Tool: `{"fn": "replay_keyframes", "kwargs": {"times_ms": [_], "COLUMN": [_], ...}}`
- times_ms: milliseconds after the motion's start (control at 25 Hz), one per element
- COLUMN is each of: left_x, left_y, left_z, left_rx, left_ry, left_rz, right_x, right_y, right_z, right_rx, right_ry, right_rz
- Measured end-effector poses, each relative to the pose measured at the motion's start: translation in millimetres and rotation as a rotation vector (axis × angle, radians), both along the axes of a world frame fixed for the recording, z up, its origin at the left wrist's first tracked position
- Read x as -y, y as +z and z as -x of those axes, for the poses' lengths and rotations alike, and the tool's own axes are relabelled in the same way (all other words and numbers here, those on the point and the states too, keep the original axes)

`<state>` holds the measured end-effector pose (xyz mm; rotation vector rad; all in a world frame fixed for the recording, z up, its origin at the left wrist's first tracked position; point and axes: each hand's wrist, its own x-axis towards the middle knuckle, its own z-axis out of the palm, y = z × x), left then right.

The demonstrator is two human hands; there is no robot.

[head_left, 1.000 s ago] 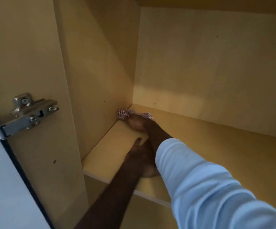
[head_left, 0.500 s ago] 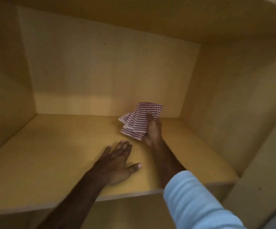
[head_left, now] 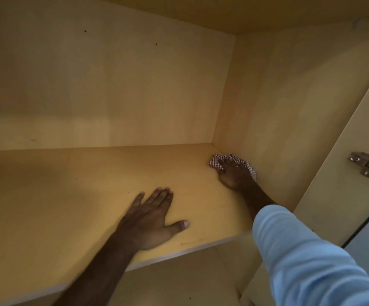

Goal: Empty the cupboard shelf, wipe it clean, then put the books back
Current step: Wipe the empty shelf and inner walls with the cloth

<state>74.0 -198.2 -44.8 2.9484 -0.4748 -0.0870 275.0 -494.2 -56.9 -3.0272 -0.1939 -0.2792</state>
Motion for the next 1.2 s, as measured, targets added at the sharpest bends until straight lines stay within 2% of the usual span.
{"fn": "replay_keyframes", "kwargs": {"times_ms": [160, 400, 560, 800, 920, 1040, 1200], "left_x": [-1, -26, -71, -204, -226, -225, -226], "left_y": [-1, 0, 0, 6, -3, -8, -1], "left_z": [7, 30, 52, 109, 136, 152, 155], "left_rx": [0.008, 0.005, 0.020, -0.010, 0.031, 0.078, 0.038], "left_ry": [0.003, -0.002, 0.100, 0.525, 0.645, 0.661, 0.583], "left_rz": [0.008, 0.016, 0.025, -0.022, -0.022, -0.035, -0.118], "right_x": [-22, -99, -217, -424, -481, -534, -572], "right_y": [9, 17, 20, 20, 22, 27, 34], "right_z": [9, 30, 65, 126, 140, 155, 188], "right_rx": [-0.112, -0.223, -0.220, -0.276, -0.283, -0.296, -0.258], "right_ry": [-0.072, 0.034, 0.278, 0.646, 0.719, 0.788, 0.850], "right_rz": [-0.025, -0.017, -0.001, 0.049, 0.046, 0.046, -0.013]}}
